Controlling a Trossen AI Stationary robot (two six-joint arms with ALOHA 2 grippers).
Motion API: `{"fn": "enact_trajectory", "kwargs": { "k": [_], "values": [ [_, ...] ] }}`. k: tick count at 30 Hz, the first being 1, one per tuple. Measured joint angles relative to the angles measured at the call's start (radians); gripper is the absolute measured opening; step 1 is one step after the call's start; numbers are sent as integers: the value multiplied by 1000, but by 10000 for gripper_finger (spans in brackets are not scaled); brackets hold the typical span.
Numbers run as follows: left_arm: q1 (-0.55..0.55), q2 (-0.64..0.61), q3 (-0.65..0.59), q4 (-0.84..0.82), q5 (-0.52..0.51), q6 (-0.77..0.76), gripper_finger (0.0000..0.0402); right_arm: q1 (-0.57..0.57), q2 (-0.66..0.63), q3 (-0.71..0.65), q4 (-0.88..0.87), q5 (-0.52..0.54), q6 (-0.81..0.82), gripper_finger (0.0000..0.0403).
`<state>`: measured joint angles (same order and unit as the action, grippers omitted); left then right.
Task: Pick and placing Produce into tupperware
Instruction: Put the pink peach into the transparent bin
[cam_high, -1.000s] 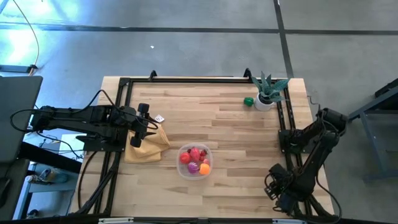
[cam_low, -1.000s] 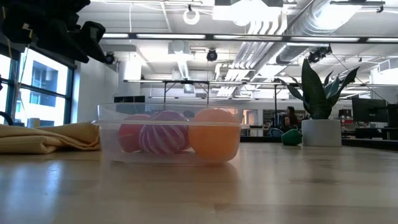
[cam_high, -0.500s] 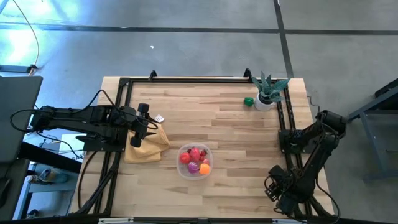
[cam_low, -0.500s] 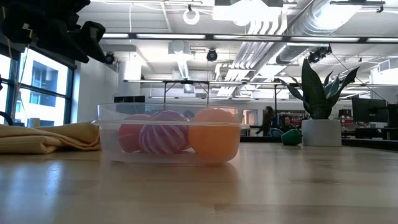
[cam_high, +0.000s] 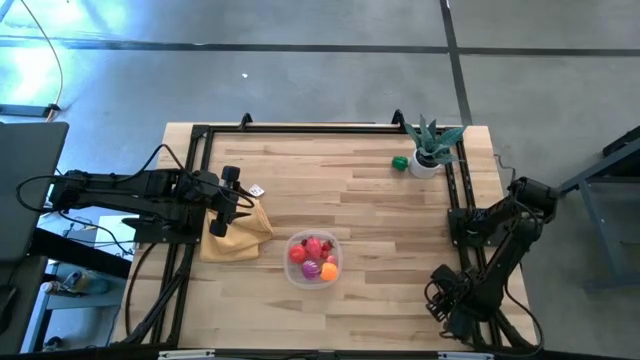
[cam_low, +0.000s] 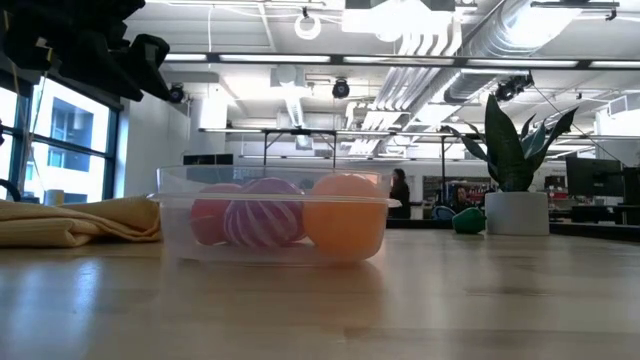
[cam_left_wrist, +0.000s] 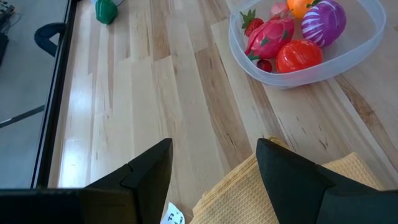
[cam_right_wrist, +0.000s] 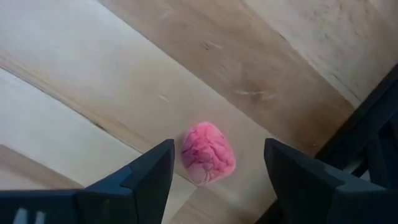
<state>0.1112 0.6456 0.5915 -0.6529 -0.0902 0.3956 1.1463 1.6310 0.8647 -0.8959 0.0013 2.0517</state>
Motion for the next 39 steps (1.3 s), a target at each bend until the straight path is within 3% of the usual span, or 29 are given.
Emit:
{"fn": "enact_trajectory", "kwargs": {
  "k": [16, 28, 39],
  "values": [
    [0, 0, 0, 0, 0, 0, 221, -1, -4, -44, 67, -25, -27, 239],
    [0, 0, 0, 0, 0, 0, 221, -2, -3, -44, 71, -38, -18, 190],
    [0, 0, 0, 0, 0, 0, 221, -46, -3, -42, 79, -85, -28, 185]
  ]
}}
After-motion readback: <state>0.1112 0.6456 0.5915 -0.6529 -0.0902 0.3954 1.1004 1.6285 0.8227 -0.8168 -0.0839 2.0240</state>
